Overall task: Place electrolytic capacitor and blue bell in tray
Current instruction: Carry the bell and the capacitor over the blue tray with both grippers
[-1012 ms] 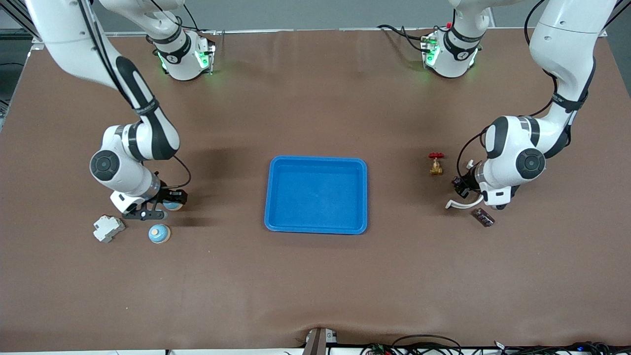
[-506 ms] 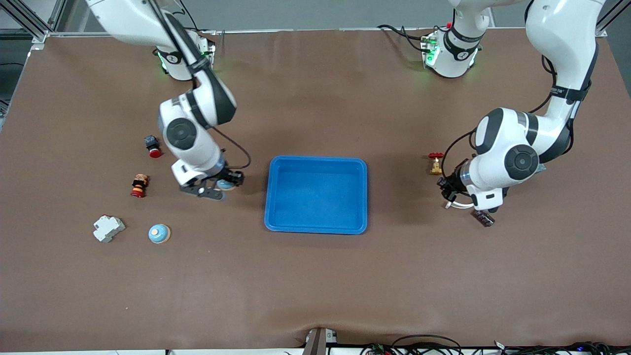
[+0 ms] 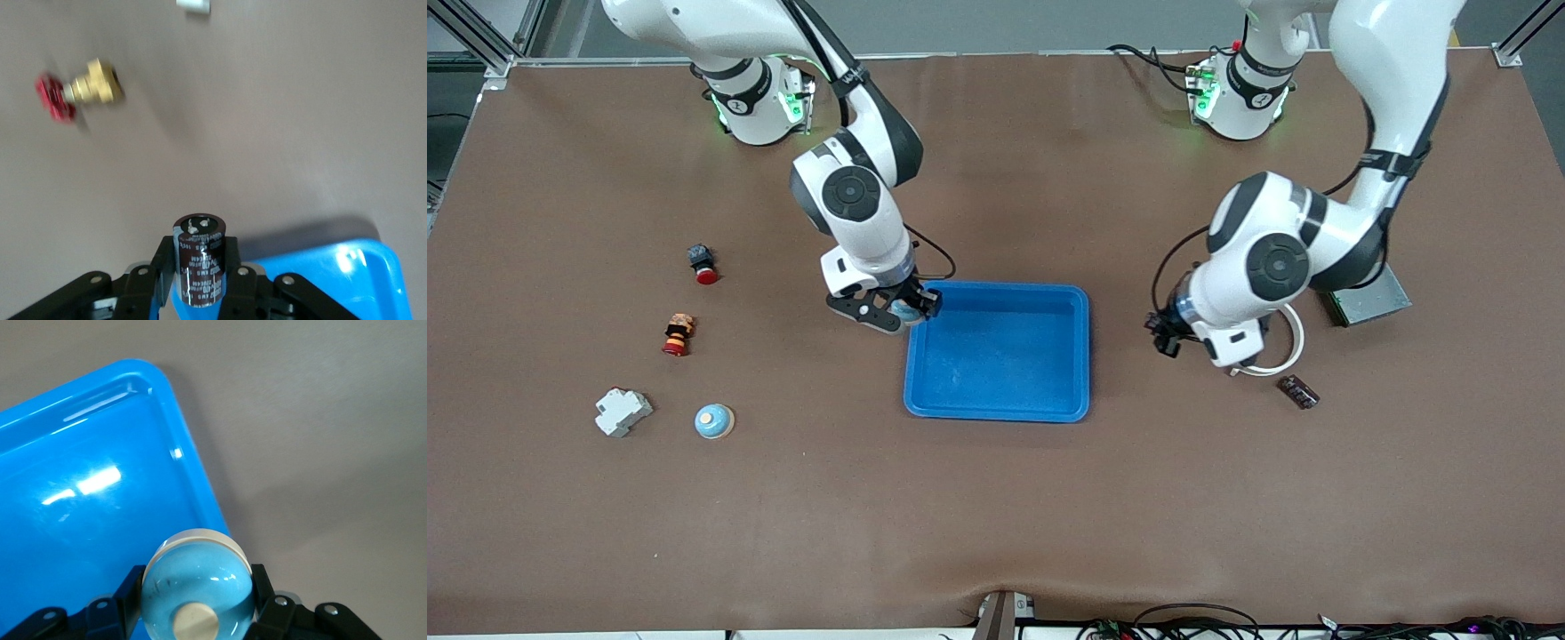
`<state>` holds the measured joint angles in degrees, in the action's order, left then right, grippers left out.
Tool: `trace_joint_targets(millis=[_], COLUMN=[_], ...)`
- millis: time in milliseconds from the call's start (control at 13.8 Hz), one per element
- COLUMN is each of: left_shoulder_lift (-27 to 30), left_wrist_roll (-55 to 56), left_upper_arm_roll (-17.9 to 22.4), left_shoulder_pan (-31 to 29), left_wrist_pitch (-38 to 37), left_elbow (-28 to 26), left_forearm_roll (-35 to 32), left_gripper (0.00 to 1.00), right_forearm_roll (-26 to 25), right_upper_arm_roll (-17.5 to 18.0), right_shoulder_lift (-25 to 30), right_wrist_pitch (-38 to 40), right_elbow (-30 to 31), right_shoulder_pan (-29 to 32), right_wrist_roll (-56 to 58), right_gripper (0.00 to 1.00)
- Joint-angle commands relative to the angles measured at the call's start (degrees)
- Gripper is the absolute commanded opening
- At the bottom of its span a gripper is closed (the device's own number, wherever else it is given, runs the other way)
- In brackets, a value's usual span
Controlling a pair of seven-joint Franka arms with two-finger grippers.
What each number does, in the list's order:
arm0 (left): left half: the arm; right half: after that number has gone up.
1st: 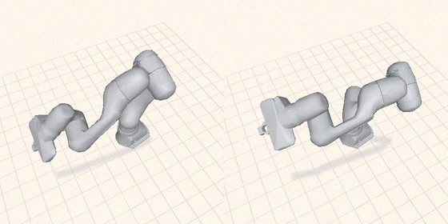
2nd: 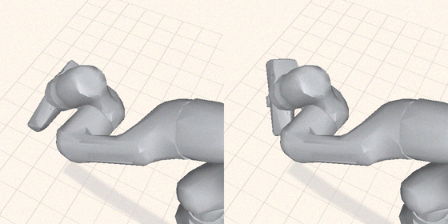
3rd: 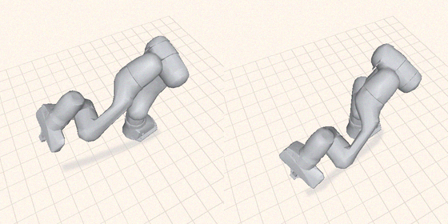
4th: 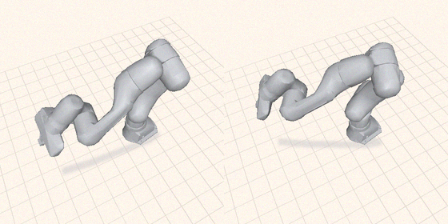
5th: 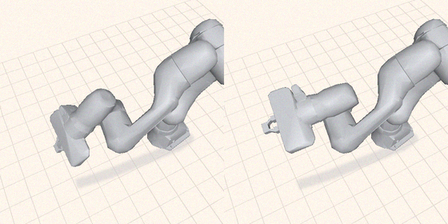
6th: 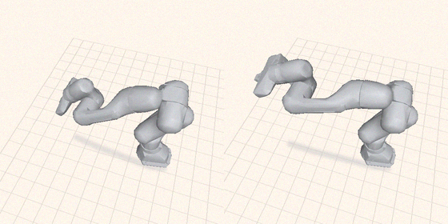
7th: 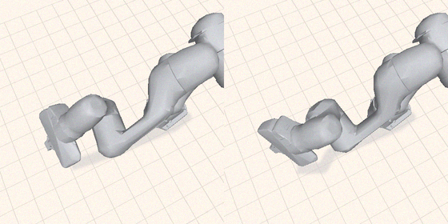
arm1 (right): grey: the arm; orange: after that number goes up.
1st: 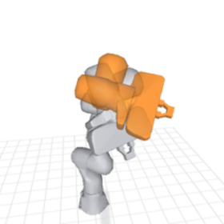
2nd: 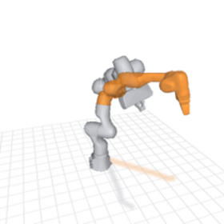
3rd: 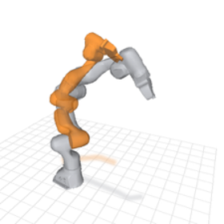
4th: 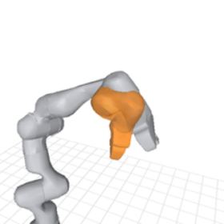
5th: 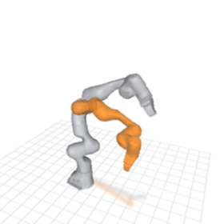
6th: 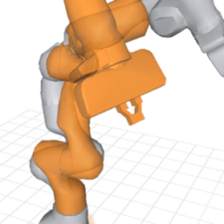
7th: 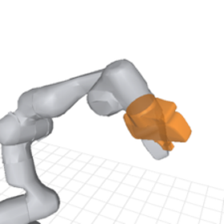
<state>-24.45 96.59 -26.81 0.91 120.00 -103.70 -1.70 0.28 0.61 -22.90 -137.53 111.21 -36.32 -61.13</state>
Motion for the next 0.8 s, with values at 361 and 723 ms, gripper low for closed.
trace_joint_targets(millis=[361, 723], left_shoulder_lift=[-14.6, -21.2], left_wrist_roll=[17.3, 22.9], left_upper_arm_roll=[0.7, 0.8], left_shoulder_pan=[11.1, 12.7], left_wrist_pitch=[3.8, 8.1], left_elbow=[13.8, 13.2], left_forearm_roll=[-0.1, -3.8], left_gripper=[0.0, 0.0], right_forearm_roll=[-0.6, -2.6], right_upper_arm_roll=[-0.9, -1.0], right_shoulder_lift=[-11.4, -13.4], right_wrist_pitch=[-5.4, -5.3], right_elbow=[-8.3, -8.4], right_shoulder_pan=[-4.5, -4.6], right_wrist_roll=[-8.0, -7.5], right_gripper=[0.0, 0.0])
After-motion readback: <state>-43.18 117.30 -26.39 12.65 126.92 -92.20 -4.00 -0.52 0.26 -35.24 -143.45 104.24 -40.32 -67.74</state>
